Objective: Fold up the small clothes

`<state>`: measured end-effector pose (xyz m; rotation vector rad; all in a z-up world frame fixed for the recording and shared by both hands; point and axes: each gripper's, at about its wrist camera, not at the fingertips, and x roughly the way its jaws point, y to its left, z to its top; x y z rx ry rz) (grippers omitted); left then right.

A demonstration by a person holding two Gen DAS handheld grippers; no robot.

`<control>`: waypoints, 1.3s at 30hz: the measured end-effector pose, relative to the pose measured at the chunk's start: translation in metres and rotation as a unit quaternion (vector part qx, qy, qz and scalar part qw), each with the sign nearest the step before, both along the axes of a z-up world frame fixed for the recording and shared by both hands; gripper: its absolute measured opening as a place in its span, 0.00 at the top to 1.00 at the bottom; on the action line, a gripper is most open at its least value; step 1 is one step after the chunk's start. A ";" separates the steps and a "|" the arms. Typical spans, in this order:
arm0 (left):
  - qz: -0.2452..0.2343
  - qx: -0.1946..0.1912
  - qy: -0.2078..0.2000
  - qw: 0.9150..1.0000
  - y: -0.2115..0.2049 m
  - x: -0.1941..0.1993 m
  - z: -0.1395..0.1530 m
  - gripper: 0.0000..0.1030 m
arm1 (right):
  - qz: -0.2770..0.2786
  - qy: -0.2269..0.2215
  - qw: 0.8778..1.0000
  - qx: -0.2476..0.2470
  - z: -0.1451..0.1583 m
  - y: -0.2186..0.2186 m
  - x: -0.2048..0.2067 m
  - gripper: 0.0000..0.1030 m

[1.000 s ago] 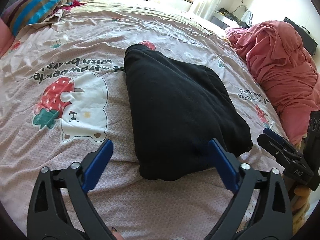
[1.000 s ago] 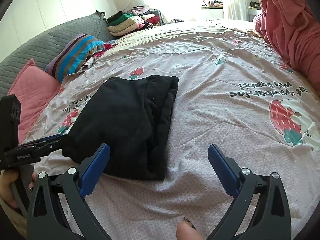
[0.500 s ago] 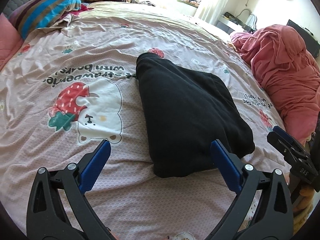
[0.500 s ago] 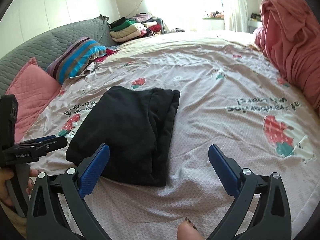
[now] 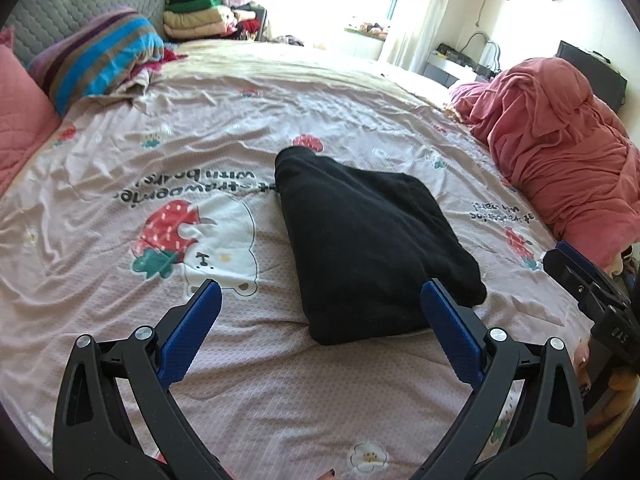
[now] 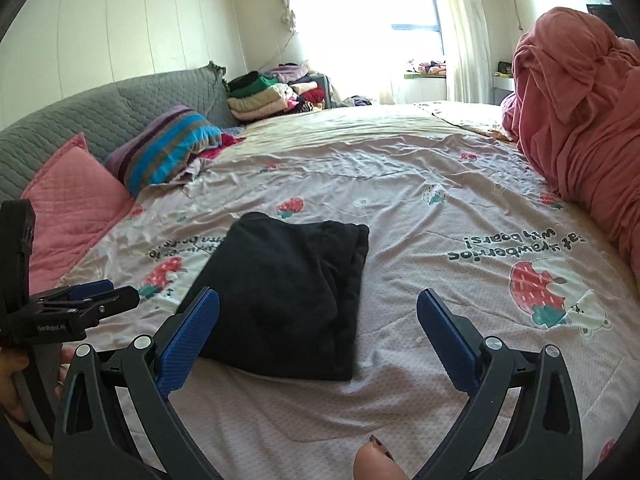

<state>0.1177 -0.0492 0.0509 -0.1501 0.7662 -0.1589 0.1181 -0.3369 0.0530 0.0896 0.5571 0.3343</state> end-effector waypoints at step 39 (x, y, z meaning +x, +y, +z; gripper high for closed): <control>0.018 -0.003 -0.016 1.000 0.035 -0.091 -0.039 0.09 | -0.060 0.056 0.996 -0.029 -0.070 0.039 -0.087 0.04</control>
